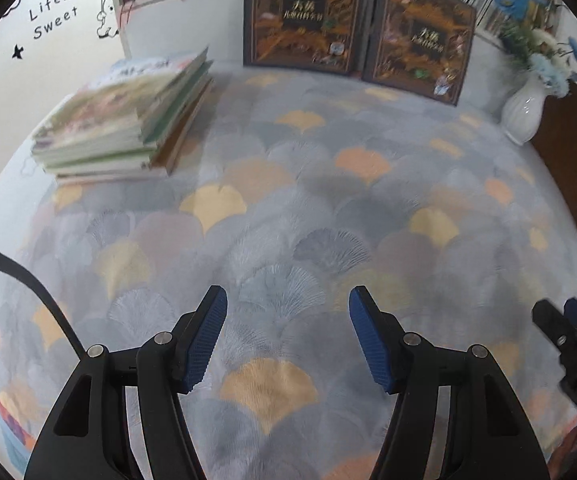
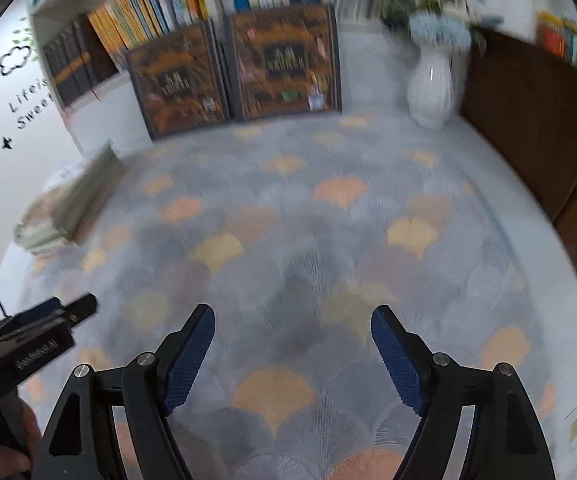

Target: Organize books

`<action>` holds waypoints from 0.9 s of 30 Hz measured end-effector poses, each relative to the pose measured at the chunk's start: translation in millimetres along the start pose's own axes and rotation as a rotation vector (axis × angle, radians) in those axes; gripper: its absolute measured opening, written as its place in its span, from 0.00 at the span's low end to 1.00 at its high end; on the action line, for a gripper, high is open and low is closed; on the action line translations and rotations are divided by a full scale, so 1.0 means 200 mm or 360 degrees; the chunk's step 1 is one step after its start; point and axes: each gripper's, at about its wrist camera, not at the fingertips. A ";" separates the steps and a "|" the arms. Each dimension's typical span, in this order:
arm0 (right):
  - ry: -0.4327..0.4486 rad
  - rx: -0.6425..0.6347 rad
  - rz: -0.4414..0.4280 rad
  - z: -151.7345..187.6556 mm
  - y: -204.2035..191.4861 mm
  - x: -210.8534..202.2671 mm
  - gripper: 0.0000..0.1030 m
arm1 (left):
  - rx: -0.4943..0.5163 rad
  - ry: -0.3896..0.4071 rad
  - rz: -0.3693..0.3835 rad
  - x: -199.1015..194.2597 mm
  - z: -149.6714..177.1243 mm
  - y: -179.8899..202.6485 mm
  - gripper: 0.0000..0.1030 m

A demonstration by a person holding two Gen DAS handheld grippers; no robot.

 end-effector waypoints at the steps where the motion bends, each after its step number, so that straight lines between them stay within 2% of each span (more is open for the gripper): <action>1: -0.0027 -0.0009 0.0020 0.01 0.01 0.04 0.76 | -0.0003 -0.0011 -0.0025 0.04 0.01 0.00 0.60; 4: -0.0077 -0.0072 0.0075 0.03 0.01 0.13 0.76 | 0.0010 0.0006 -0.0092 0.11 0.01 0.00 0.60; 10: -0.0072 -0.0137 0.0110 0.07 0.00 0.22 0.76 | -0.0023 0.0120 -0.0075 0.16 0.03 0.00 0.65; 12: -0.0065 -0.0141 0.0119 0.08 0.01 0.23 0.78 | -0.0013 0.0130 -0.0054 0.17 0.03 0.01 0.71; 14: -0.0065 -0.0145 0.0104 0.08 0.01 0.23 0.81 | 0.0019 0.0120 -0.0013 0.18 0.03 0.02 0.85; 15: -0.0072 -0.0143 0.0101 0.07 0.01 0.24 0.81 | 0.0043 0.0113 0.0000 0.19 0.03 0.03 0.89; 16: -0.0086 -0.0134 0.0102 0.07 0.02 0.24 0.82 | 0.0068 0.0101 -0.0004 0.20 0.03 0.05 0.98; 17: -0.0100 -0.0126 0.0110 0.06 0.02 0.24 0.81 | 0.0088 0.0093 -0.0008 0.21 0.03 0.06 1.00; 25: -0.0082 -0.0039 0.0240 -0.02 0.10 0.27 0.81 | 0.0076 0.0101 -0.0007 0.20 0.04 0.06 1.00; 27: -0.0041 -0.0064 0.0250 -0.01 0.09 0.27 0.86 | 0.0069 0.0100 0.0001 0.20 0.04 0.06 1.00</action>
Point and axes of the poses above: each gripper's, at about its wrist camera, not at the fingertips, and x roughly the way its jaws point, y to its right, z to its underside, and after that the axes turned 15 degrees about -z, right-handed
